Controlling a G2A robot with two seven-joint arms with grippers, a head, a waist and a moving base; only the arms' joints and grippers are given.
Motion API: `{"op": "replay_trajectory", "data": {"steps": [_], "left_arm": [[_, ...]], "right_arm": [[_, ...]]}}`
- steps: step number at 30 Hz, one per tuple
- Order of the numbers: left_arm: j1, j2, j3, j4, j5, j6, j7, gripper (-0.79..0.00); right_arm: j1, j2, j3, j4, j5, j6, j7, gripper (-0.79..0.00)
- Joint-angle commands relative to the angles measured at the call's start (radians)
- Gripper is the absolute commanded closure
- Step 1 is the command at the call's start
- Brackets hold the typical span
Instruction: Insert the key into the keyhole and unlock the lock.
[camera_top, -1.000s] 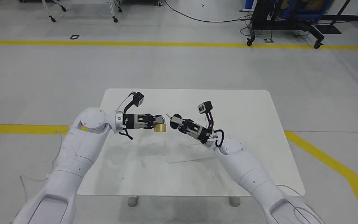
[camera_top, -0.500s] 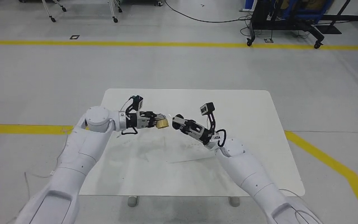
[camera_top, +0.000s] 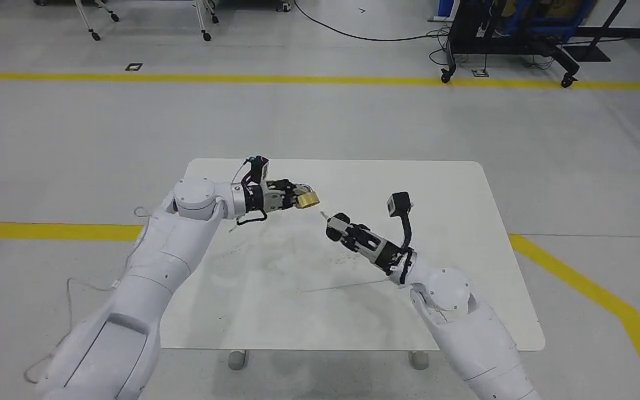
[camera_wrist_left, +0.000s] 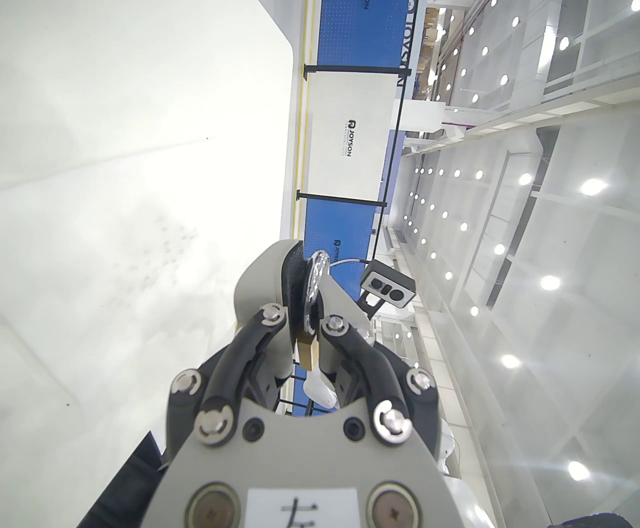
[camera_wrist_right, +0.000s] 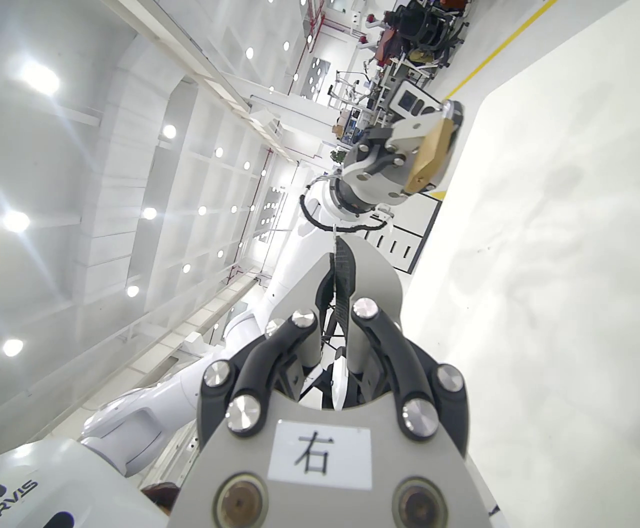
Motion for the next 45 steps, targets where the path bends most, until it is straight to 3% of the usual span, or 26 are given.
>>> {"op": "replay_trajectory", "data": {"steps": [1, 4, 8, 14, 18, 21, 25, 32, 45], "left_arm": [[0.000, 0.000, 0.000, 0.000, 0.000, 0.000, 0.000, 0.000], [0.004, 0.000, 0.001, -0.003, 0.003, -0.002, 0.006, 0.000], [0.082, 0.007, -0.038, -0.043, -0.062, -0.067, 0.027, 0.000], [0.151, 0.013, -0.095, -0.084, -0.166, -0.177, -0.008, 0.000], [0.159, 0.009, -0.098, -0.088, -0.175, -0.184, 0.000, 0.000], [0.171, 0.005, -0.099, -0.077, -0.199, -0.152, 0.020, 0.000], [0.179, 0.004, -0.105, -0.082, -0.195, -0.132, 0.046, 0.000], [0.207, 0.016, -0.130, -0.149, -0.157, -0.120, 0.066, 0.000], [0.266, 0.044, -0.183, -0.267, -0.063, -0.051, 0.104, 0.000]], "right_arm": [[0.001, 0.000, 0.000, 0.008, 0.000, -0.001, 0.000, 0.000], [0.001, 0.000, 0.000, 0.008, 0.000, -0.001, 0.000, 0.000], [0.007, -0.005, -0.036, 0.017, -0.004, 0.007, -0.004, 0.000], [-0.053, -0.009, -0.087, -0.137, -0.270, 0.066, -0.239, 0.000], [-0.122, -0.009, -0.130, -0.243, -0.493, 0.197, -0.357, 0.000], [-0.123, -0.018, -0.180, -0.270, -0.573, 0.322, -0.410, 0.000], [-0.088, -0.034, -0.236, -0.248, -0.586, 0.407, -0.443, 0.000], [-0.042, -0.057, -0.260, -0.214, -0.508, 0.468, -0.490, 0.000], [-0.044, -0.066, -0.249, -0.224, -0.505, 0.493, -0.505, 0.000]]}}
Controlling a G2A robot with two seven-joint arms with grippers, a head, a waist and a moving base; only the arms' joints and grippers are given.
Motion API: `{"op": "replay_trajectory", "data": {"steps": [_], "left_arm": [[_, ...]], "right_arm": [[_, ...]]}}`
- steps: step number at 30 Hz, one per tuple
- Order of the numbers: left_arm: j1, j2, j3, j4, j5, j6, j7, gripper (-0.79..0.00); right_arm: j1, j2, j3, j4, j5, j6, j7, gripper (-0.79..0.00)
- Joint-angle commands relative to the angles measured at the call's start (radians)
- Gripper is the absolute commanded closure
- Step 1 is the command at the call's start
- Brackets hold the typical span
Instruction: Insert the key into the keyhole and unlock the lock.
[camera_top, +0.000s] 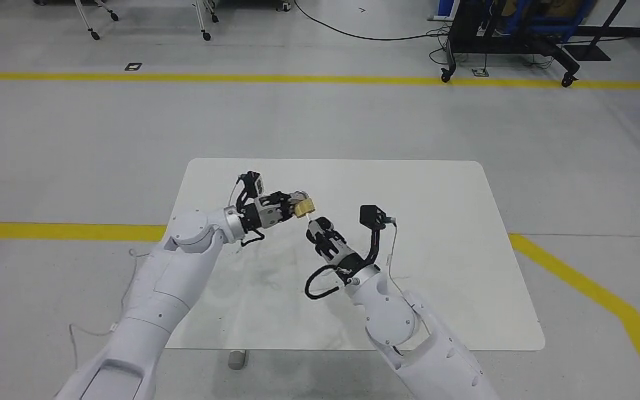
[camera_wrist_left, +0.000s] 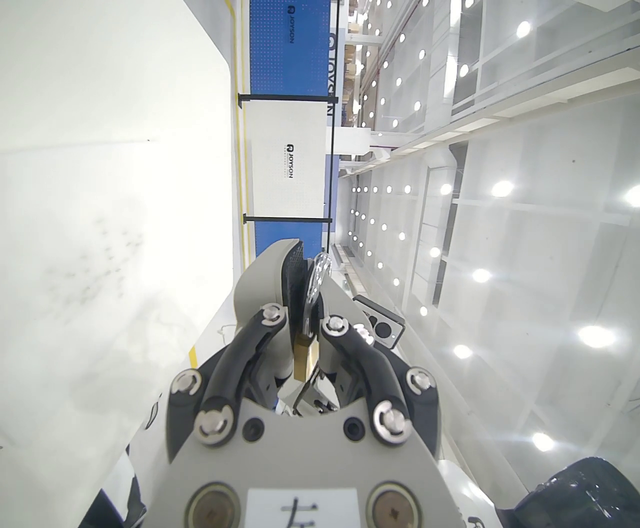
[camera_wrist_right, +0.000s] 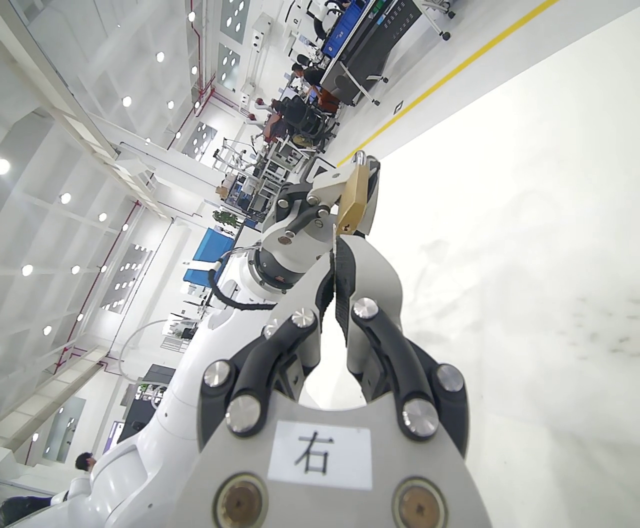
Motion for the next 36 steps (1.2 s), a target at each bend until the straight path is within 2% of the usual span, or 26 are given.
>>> {"op": "replay_trajectory", "data": {"steps": [1, 10, 36], "left_arm": [[0.003, 0.003, -0.012, -0.005, -0.005, 0.009, -0.003, 0.000], [0.013, 0.005, -0.024, -0.009, -0.021, 0.016, -0.030, 0.000], [0.023, 0.007, -0.027, -0.036, 0.013, -0.010, -0.046, 0.000]], "right_arm": [[0.002, -0.002, 0.000, 0.007, 0.006, 0.001, 0.003, 0.000], [0.000, -0.010, 0.006, 0.017, 0.062, -0.013, 0.010, 0.000], [-0.016, -0.022, 0.010, 0.003, 0.050, -0.005, -0.011, 0.000]]}}
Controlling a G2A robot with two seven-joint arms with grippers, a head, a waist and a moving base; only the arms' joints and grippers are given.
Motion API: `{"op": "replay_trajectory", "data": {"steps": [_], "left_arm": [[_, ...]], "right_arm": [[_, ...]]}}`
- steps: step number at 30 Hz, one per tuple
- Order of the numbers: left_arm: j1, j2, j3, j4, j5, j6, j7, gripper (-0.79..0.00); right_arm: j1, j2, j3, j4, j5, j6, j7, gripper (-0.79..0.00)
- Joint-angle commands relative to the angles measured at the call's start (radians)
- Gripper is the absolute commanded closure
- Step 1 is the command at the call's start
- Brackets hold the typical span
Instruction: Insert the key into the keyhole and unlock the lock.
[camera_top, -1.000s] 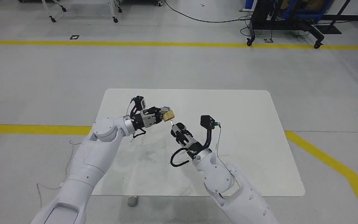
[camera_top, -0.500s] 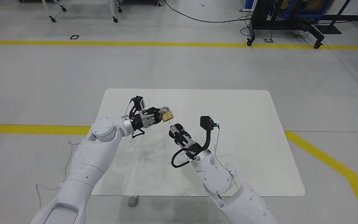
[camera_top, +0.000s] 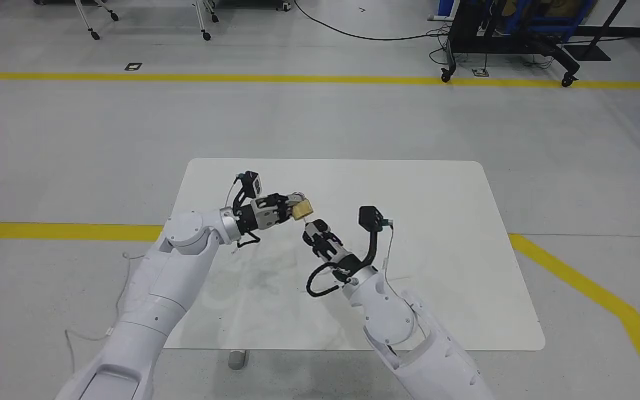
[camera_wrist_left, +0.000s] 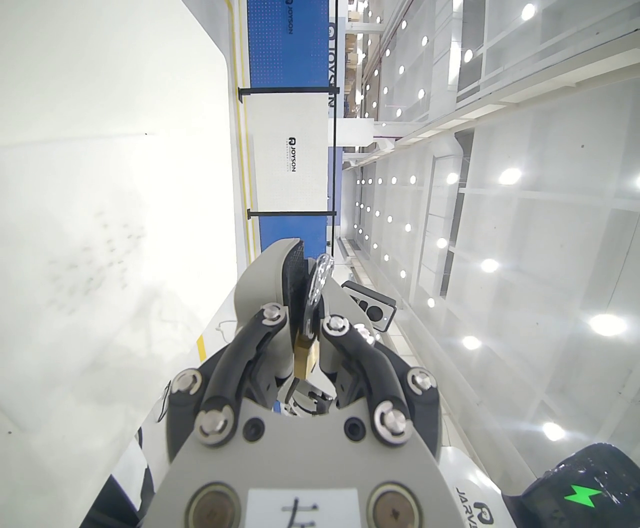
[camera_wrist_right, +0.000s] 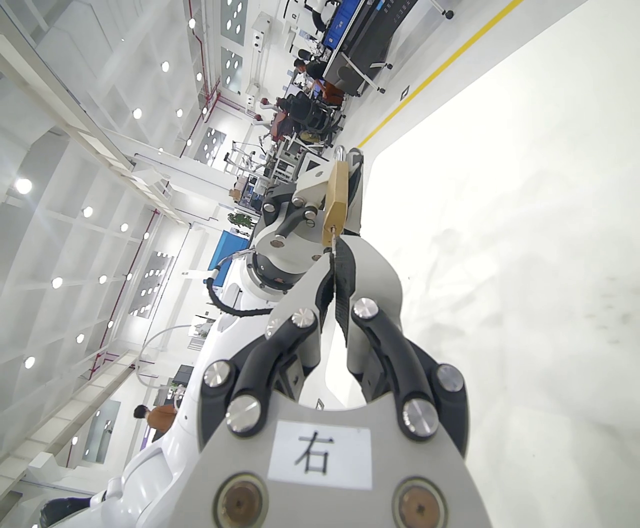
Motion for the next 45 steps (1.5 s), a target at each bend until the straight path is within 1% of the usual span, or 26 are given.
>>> {"op": "replay_trajectory", "data": {"steps": [1, 4, 15, 16, 17, 18, 21, 25, 35, 36, 38, 39, 40, 41, 43, 44, 45], "left_arm": [[0.001, -0.001, 0.002, -0.003, -0.003, 0.002, -0.006, 0.000], [0.004, -0.003, 0.008, -0.003, -0.019, 0.011, -0.019, 0.000], [-0.005, -0.010, 0.020, 0.014, -0.042, 0.007, -0.051, 0.000], [-0.005, -0.011, 0.020, 0.017, -0.058, 0.014, -0.062, 0.000], [-0.005, -0.012, 0.020, 0.024, -0.076, 0.023, -0.072, 0.000], [-0.009, -0.013, 0.020, 0.034, -0.083, 0.031, -0.074, 0.000], [-0.019, -0.016, 0.017, 0.063, -0.112, 0.053, -0.080, 0.000], [-0.028, -0.019, 0.014, 0.091, -0.142, 0.064, -0.086, 0.000], [-0.048, -0.034, 0.030, 0.140, -0.193, 0.098, -0.100, 0.000], [-0.049, -0.036, 0.033, 0.146, -0.210, 0.111, -0.110, 0.000], [-0.054, -0.043, 0.038, 0.173, -0.269, 0.168, -0.149, 0.000], [-0.059, -0.047, 0.041, 0.191, -0.294, 0.197, -0.167, 0.000], [-0.065, -0.050, 0.043, 0.212, -0.319, 0.222, -0.182, 0.000], [-0.072, -0.054, 0.047, 0.228, -0.336, 0.236, -0.196, 0.000], [-0.085, -0.061, 0.054, 0.259, -0.355, 0.245, -0.214, 0.000], [-0.091, -0.064, 0.058, 0.272, -0.360, 0.249, -0.223, 0.000], [-0.098, -0.067, 0.063, 0.284, -0.362, 0.253, -0.229, 0.000]], "right_arm": [[-0.005, -0.001, 0.000, -0.004, -0.010, 0.006, -0.018, 0.000], [-0.009, -0.003, -0.003, -0.006, -0.024, 0.014, -0.038, 0.000], [0.002, -0.011, 0.000, 0.005, -0.010, 0.024, -0.034, 0.000], [0.002, -0.011, 0.003, 0.002, -0.010, 0.026, -0.031, -0.095], [0.001, -0.011, 0.007, -0.002, -0.007, 0.027, -0.029, -0.339], [-0.001, -0.011, 0.012, -0.007, -0.005, 0.028, -0.029, -0.785], [-0.015, -0.010, 0.017, -0.033, -0.039, 0.041, -0.051, -0.785], [-0.030, -0.006, 0.015, -0.060, -0.088, 0.065, -0.027, -0.785], [-0.030, -0.006, 0.015, -0.060, -0.088, 0.065, -0.027, -0.785], [-0.033, -0.007, 0.015, -0.067, -0.063, 0.052, -0.020, -0.785], [-0.043, -0.008, 0.042, -0.082, 0.038, 0.021, 0.015, -0.785], [-0.048, -0.008, 0.056, -0.090, 0.088, 0.011, 0.039, -0.557], [-0.054, -0.008, 0.071, -0.102, 0.158, -0.002, 0.074, -0.376], [-0.060, -0.007, 0.090, -0.115, 0.232, -0.017, 0.113, -0.323], [-0.071, -0.003, 0.133, -0.142, 0.337, -0.043, 0.185, -0.074], [-0.078, 0.000, 0.152, -0.157, 0.346, -0.049, 0.201, 0.000], [-0.088, 0.004, 0.161, -0.178, 0.339, -0.055, 0.213, 0.000]]}}
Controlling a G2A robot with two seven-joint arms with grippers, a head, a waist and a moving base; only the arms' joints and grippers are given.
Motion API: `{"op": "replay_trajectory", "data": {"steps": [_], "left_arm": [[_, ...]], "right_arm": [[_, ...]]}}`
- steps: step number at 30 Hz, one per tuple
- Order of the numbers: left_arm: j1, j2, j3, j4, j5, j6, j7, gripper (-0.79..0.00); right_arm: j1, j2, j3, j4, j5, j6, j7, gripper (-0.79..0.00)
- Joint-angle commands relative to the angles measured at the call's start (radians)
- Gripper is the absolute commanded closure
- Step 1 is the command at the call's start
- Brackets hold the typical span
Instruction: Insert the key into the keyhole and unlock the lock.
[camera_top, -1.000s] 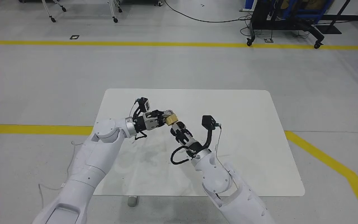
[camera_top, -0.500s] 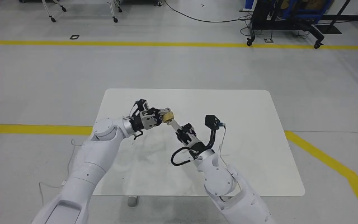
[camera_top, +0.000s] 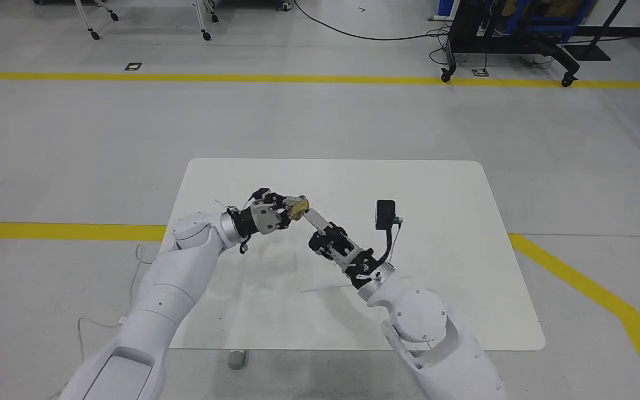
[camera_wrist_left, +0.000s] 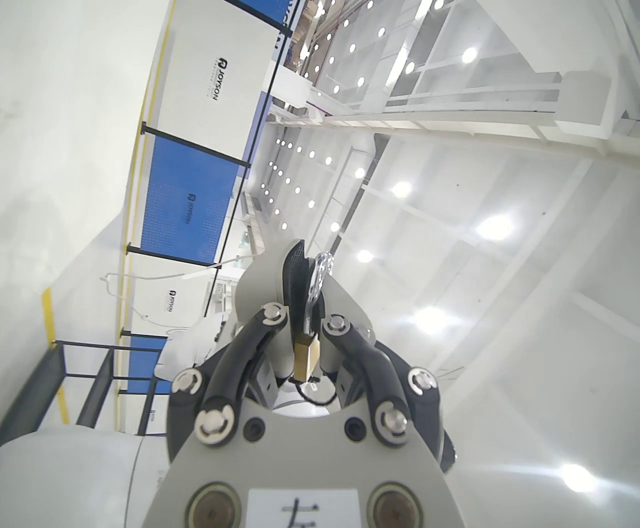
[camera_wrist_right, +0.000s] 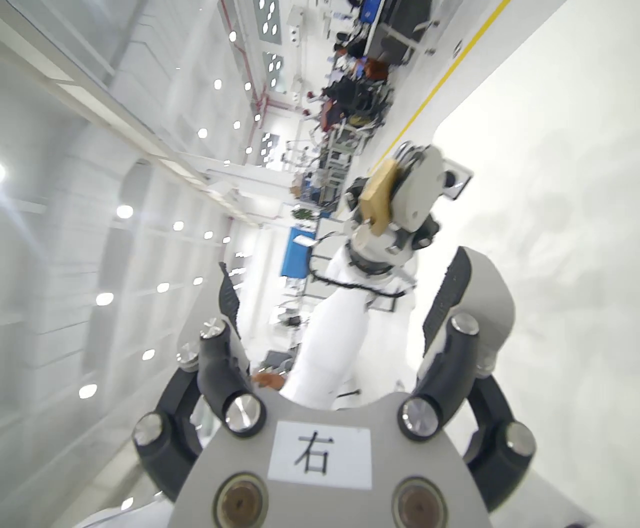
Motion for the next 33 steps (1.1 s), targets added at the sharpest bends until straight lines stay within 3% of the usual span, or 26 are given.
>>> {"op": "replay_trajectory", "data": {"steps": [1, 8, 15, 20, 22, 24, 25, 27, 33], "left_arm": [[-0.012, -0.005, 0.010, 0.022, 0.000, 0.005, -0.010, 0.000], [-0.040, -0.024, 0.045, 0.067, 0.003, 0.006, -0.055, 0.000], [-0.055, -0.037, 0.045, 0.115, -0.045, 0.012, -0.110, 0.000], [-0.065, -0.043, 0.047, 0.134, -0.045, 0.003, -0.121, 0.000], [-0.070, -0.044, 0.044, 0.140, -0.040, -0.021, -0.109, 0.000], [-0.075, -0.043, 0.038, 0.137, -0.020, -0.073, -0.090, 0.000], [-0.075, -0.041, 0.035, 0.133, -0.008, -0.097, -0.081, 0.000], [-0.071, -0.038, 0.027, 0.122, 0.006, -0.136, -0.064, 0.000], [-0.048, -0.030, 0.007, 0.081, 0.029, -0.180, -0.041, 0.000]], "right_arm": [[-0.018, 0.005, 0.013, -0.040, -0.011, -0.015, 0.030, 0.000], [0.006, 0.007, -0.047, -0.017, -0.144, -0.098, 0.021, 0.000], [0.099, -0.014, -0.128, 0.142, -0.282, -0.103, -0.137, 0.000], [0.112, -0.020, -0.138, 0.167, -0.306, -0.098, -0.192, 0.000], [0.094, -0.020, -0.128, 0.140, -0.257, -0.114, -0.178, 0.000], [0.068, -0.016, -0.088, 0.113, -0.114, -0.143, -0.105, 0.000], [0.057, -0.014, -0.065, 0.108, -0.041, -0.147, -0.061, -0.120], [0.045, -0.007, -0.016, 0.112, 0.078, -0.138, 0.024, -0.203], [0.061, 0.000, 0.044, 0.198, 0.264, -0.085, 0.160, -0.308]]}}
